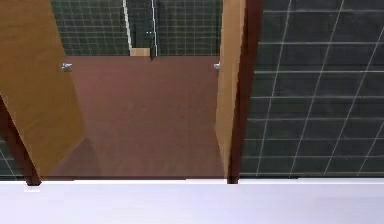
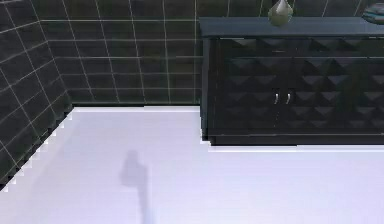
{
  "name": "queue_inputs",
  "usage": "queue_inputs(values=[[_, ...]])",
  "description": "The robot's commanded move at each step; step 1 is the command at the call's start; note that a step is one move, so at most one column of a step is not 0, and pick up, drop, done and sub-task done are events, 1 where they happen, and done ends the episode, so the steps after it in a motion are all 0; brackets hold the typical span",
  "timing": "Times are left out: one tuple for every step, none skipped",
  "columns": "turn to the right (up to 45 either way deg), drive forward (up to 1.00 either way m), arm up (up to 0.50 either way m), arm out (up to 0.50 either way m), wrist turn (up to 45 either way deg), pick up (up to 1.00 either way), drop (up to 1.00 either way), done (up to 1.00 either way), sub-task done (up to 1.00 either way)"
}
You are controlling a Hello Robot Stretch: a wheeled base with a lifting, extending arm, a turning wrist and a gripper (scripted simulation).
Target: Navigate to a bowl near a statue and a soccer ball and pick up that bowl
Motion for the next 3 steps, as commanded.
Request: queue_inputs(values=[[-36.0,0.0,0.0,0.0,0.0,0.0,0.0,0.0,0.0],[0.0,0.2,0.0,0.0,0.0,0.0,0.0,0.0,0.0],[-45.0,0.0,0.0,0.0,0.0,0.0,0.0,0.0,0.0]])
